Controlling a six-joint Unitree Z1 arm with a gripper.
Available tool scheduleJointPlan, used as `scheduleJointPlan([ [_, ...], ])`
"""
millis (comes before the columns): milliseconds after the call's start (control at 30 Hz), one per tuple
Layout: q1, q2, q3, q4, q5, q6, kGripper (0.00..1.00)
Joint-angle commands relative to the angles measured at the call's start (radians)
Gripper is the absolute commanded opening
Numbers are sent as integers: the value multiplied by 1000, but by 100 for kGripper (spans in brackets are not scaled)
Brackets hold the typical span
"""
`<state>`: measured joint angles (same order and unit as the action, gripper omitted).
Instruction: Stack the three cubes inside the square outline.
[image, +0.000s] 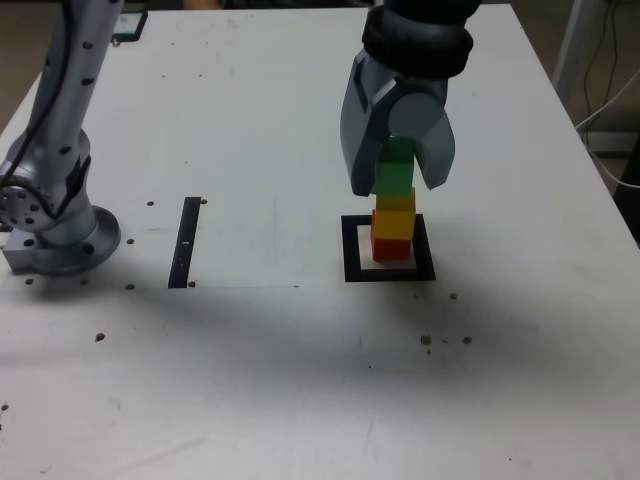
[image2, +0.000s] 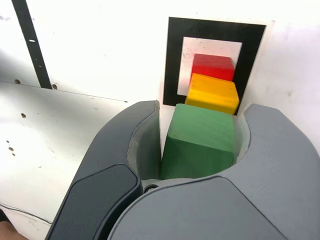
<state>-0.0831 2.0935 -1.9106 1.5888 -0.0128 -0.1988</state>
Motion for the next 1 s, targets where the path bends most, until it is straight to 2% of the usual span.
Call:
scheduleJointPlan([
  [0,-1,10,3,1,4,-1,20],
  [200,-1,17,2,-6,1,-1,21],
  [333,-1,21,-1,-7,-11,0,27],
  [467,-1,25,3,-7,-20,7,41],
  [700,-1,40,-7,-7,-30,41,83],
  [800,0,39,-21,-5,-19,44,90],
  [967,7,34,-28,-1,-2,38,94],
])
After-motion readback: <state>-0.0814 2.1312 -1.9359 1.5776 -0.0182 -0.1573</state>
